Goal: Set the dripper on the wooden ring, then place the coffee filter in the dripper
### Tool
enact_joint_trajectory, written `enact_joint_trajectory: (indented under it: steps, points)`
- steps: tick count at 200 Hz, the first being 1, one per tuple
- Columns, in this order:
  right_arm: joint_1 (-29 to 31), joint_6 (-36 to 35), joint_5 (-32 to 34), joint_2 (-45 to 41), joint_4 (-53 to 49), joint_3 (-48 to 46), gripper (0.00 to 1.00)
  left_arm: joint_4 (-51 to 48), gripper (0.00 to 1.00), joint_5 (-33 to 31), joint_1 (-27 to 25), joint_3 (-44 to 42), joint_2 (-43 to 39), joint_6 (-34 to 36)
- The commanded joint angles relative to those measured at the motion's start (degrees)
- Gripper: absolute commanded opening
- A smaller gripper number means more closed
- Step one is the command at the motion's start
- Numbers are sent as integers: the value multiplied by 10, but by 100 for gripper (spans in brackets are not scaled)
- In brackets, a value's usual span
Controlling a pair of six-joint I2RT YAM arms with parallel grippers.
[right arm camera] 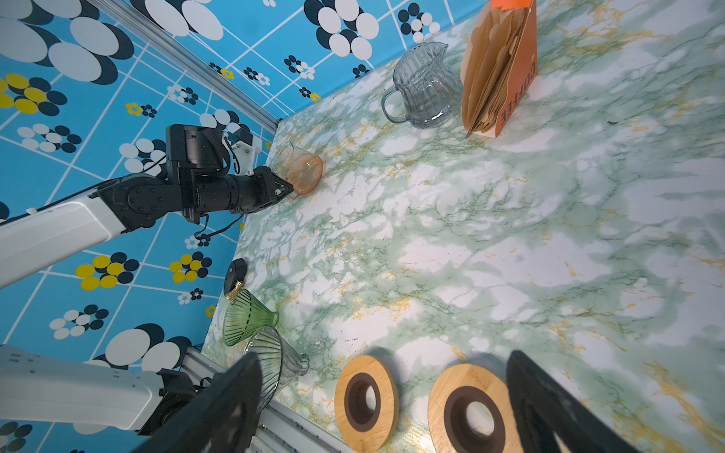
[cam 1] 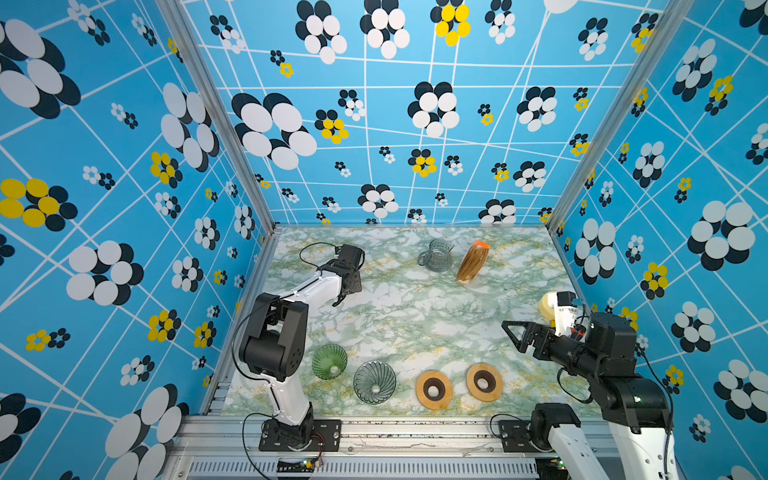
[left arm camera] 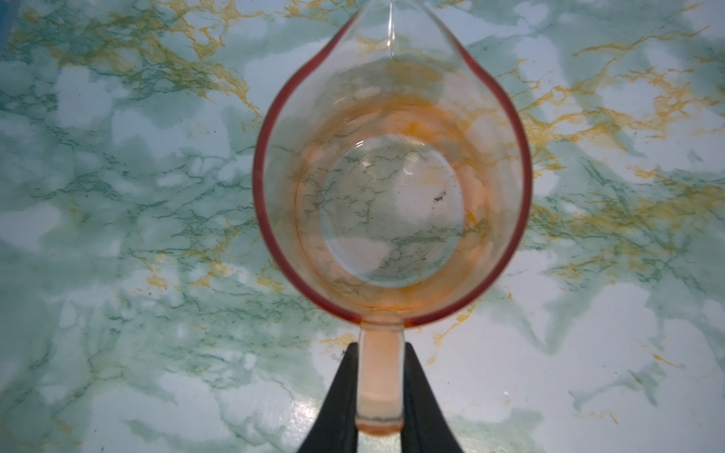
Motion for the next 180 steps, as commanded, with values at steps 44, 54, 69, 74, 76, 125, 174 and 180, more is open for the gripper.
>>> enact_joint_trajectory:
  steps: [44,54,69,74,76,125,174,180]
  points:
    - [3,-9,27,18,-45,28,99,11,15,-17,-44,-41,-62,27]
    - [3,-13,31,16,-50,35,99,11,15,-18,-53,-47,-70,29]
    - [3,-19,37,13,-58,45,100,13,15,-20,-67,-58,-82,27]
    - [3,-20,37,13,-60,48,99,14,15,-20,-73,-63,-86,26]
    - [2,-20,36,13,-61,48,99,14,15,-21,-75,-65,-88,25]
    - [2,-21,34,14,-51,48,99,14,15,-19,-128,-94,-119,-6]
    - [2,-17,34,13,-43,38,99,6,15,-16,-181,-100,-127,-39]
    - [3,-17,33,12,-42,37,99,6,15,-14,-187,-100,-126,-42]
